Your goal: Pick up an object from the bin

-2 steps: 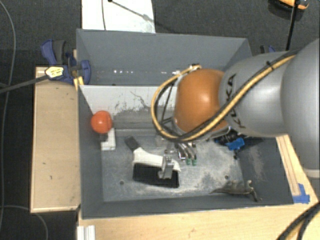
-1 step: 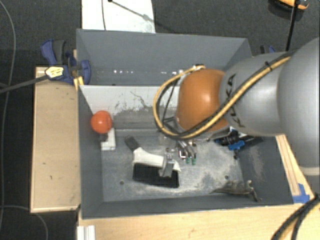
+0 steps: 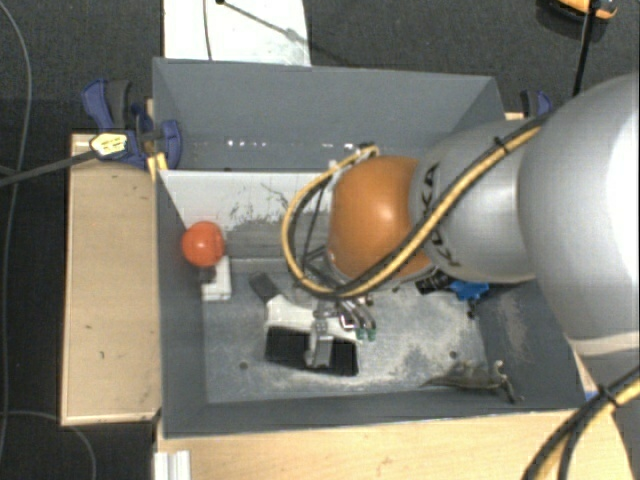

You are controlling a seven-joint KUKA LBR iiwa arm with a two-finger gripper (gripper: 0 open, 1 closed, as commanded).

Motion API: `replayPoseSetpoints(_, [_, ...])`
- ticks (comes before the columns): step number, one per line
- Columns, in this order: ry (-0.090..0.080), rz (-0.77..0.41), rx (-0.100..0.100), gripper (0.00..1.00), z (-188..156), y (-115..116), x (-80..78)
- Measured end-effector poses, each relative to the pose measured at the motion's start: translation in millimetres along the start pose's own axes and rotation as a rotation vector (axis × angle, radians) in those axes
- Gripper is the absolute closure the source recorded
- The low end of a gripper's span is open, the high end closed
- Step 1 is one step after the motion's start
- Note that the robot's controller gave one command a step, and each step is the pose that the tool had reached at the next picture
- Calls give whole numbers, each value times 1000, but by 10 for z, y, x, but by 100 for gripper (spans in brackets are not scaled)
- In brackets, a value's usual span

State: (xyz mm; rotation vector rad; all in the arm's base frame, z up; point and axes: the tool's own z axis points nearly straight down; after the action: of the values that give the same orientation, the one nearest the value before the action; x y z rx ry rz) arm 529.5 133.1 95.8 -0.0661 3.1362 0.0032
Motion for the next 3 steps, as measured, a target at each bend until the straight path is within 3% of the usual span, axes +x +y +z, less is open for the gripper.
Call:
replayPoseSetpoints(1, [1,80,-1,0,123,120,-22])
replayPoseSetpoints(2, [-1,-98,0,0,152,178,-75])
replayPoseSetpoints(3, [-2,34,-3,0,167,125,-52])
